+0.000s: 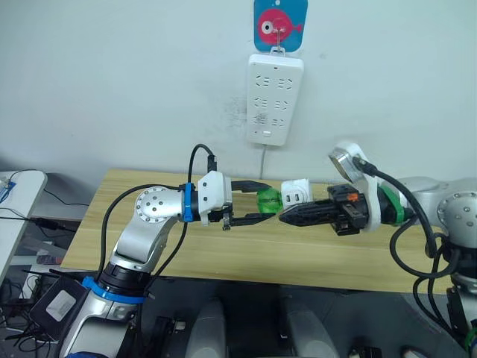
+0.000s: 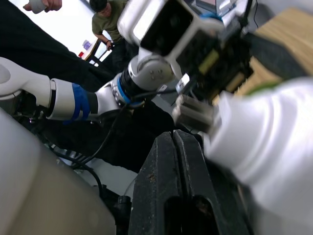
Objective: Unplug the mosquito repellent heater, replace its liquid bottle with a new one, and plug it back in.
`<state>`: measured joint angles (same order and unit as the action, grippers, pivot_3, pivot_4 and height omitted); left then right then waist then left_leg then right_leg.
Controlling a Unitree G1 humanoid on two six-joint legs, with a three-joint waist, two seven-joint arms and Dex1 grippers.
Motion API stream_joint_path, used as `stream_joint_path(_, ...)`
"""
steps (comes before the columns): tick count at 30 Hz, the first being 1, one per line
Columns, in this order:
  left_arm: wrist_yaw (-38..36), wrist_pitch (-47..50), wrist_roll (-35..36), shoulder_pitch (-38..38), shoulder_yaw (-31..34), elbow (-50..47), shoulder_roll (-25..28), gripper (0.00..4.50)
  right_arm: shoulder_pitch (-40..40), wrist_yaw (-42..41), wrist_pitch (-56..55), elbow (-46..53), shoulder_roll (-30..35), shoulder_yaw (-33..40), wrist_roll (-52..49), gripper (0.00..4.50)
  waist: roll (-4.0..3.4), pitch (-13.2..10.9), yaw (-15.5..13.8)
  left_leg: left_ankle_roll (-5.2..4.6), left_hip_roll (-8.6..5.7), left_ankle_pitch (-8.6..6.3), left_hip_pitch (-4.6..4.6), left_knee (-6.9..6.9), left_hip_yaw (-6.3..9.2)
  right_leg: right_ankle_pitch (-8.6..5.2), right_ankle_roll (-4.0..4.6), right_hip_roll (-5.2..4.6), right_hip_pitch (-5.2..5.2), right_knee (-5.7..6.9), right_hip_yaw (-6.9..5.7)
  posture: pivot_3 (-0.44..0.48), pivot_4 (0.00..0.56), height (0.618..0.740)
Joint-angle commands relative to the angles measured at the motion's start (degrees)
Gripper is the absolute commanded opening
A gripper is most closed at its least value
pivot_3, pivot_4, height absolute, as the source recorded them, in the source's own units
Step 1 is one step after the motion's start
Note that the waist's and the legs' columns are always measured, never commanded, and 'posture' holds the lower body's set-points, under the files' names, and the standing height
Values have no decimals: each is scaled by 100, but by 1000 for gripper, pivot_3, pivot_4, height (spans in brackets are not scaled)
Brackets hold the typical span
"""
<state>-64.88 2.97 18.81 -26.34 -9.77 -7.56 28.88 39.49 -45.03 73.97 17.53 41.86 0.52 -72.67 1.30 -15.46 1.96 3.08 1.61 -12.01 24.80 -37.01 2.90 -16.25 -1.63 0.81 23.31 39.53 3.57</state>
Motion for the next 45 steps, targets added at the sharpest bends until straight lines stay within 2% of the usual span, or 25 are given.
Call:
stream_joint_path(1, -88, -161, 26, -46, -46, -113, -27, 2241, 472, -77, -219, -417, -139, -167, 485, 51, 0, 0, 8, 0, -1, 0, -1, 0, -1, 0, 0, 0, 0, 1, 0, -24, 195, 740)
stream_joint_path(5, -152, -176, 10, -11, -61, -179, -22, 2241, 915, -202, -1135, -1260, -317, -795, 1931, 51, -1, 1, 6, 0, -1, 0, -1, 2, 0, 0, 1, 1, 1, 1, -1, -20, 196, 740)
stream_joint_path(8, -154, -184, 4, -9, -65, -189, -13, 2241, 1074, -416, -1587, -1825, -416, -1126, 2652, 51, -1, 1, 2, 0, 3, 0, 0, 2, 0, 0, 1, -3, 2, 1, -1, -20, 196, 740)
stream_joint_path(13, -81, -141, 21, 21, -31, -265, 13, 2241, 635, -959, -2065, -1869, -281, -1417, 3328, 51, -1, 0, -19, 0, 5, 0, 2, 3, 2, 1, 1, -14, 5, 3, -2, 2, 205, 740)
stream_joint_path(17, -30, -102, 1, 84, -7, -316, 67, 2241, 235, -1199, -1784, -1459, -137, -1299, 3257, 51, -1, 0, -19, 0, 5, 0, 2, 2, 0, 0, 1, -21, 5, 7, -1, 6, 211, 740)
stream_joint_path(21, 190, 110, -15, 15, 48, -247, 17, 2241, -217, -1246, -1144, -697, 44, -983, 2741, 51, -1, 0, -16, 0, 4, 0, -1, -2, 2, 0, 1, -18, 5, 23, -2, 3, 214, 740)
stream_joint_path(26, 291, 112, -139, -121, 40, -21, 28, 2241, -721, -1068, -507, 219, 157, -524, 2061, 51, -1, 0, -9, 0, 1, 0, -2, -3, 3, -1, 0, -12, 5, 28, -2, -6, 217, 740)
stream_joint_path(29, 211, 53, -191, -118, -32, 61, 80, 2241, -760, -816, -133, 536, 30, -201, 1565, 51, 0, 0, 7, 0, 0, 0, -4, -2, 1, -1, 0, -10, 5, 29, 0, -21, 217, 740)
stream_joint_path(34, 71, -62, -277, -138, -135, 131, 74, 2241, -434, -159, 268, 521, -402, 190, 1025, 51, 0, 0, 7, 0, -1, 0, -4, -3, 3, 0, 1, -7, 5, 30, -1, -34, 215, 740)
stream_joint_path(37, 11, -79, -278, -185, -146, 181, 60, 2241, -36, 173, 398, 176, -624, 371, 868, 51, -1, 0, 9, 0, 0, 0, -4, -2, 0, 0, 1, -7, 5, 29, 1, -36, 214, 740)
stream_joint_path(42, -59, -87, -272, -177, -125, 190, 79, 2241, 411, 367, 383, -243, -743, 458, 916, 51, -1, 0, 9, 0, 1, 0, -4, -1, 2, -1, 1, -7, 5, 26, -1, -36, 214, 740)
stream_joint_path(45, -130, -94, -235, -118, -143, 114, 86, 2241, 764, 538, 66, -810, -903, 221, 1454, 51, -1, 0, 18, 0, 0, 0, -3, 0, 0, 0, 1, -8, 6, 24, 1, -37, 214, 740)
